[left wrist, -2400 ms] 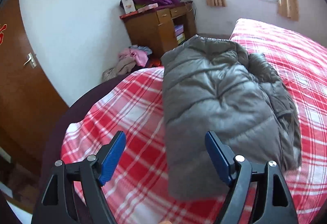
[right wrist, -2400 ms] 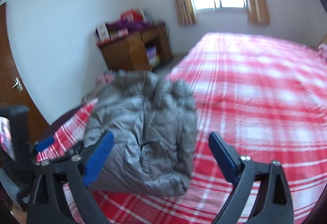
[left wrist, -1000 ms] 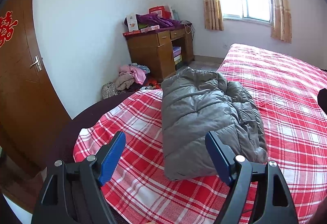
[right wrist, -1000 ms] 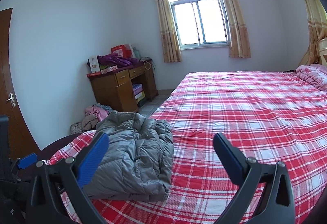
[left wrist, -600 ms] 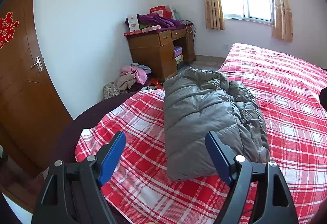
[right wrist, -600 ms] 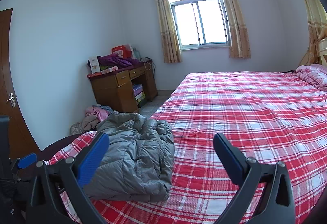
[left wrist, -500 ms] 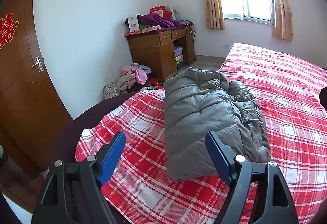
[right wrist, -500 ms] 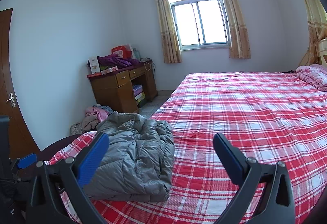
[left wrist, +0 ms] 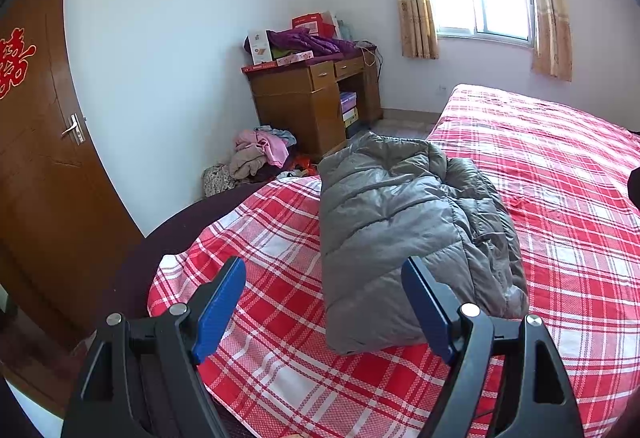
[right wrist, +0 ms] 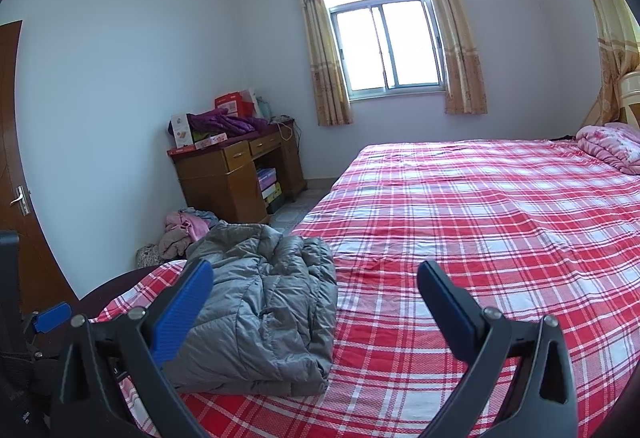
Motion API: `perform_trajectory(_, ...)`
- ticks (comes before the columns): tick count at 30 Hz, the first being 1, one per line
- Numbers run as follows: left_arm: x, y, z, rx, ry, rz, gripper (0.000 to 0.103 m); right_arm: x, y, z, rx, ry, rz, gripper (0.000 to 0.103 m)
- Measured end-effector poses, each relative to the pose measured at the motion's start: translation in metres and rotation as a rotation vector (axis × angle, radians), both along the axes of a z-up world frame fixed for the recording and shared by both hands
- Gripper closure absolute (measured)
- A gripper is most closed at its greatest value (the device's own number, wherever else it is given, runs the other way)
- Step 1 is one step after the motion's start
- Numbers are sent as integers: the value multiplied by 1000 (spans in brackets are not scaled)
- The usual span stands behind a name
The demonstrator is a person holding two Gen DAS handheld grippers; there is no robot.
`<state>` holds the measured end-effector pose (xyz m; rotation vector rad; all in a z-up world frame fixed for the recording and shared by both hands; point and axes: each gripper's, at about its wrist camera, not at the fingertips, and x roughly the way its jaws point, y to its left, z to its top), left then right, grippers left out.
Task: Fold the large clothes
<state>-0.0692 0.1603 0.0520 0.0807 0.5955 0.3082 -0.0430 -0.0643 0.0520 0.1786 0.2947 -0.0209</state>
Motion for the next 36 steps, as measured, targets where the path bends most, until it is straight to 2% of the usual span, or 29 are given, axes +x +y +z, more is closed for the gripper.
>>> perform_trajectory(13,3,0,-2,9,7,6,22,0,-1,-1,-2,1,-3,0)
perform_trajectory(22,6,1,0,-12,-1,0,22,0,-3,-2,0,5,-6,0)
perform_trajectory(29,10,6,-3,-95,-1,-54,22,1,-3,-3,1,11,0,0)
perform_trajectory(36,14,9,-7,-37,4,-21,22,2,-6,-5,5,20,-2,0)
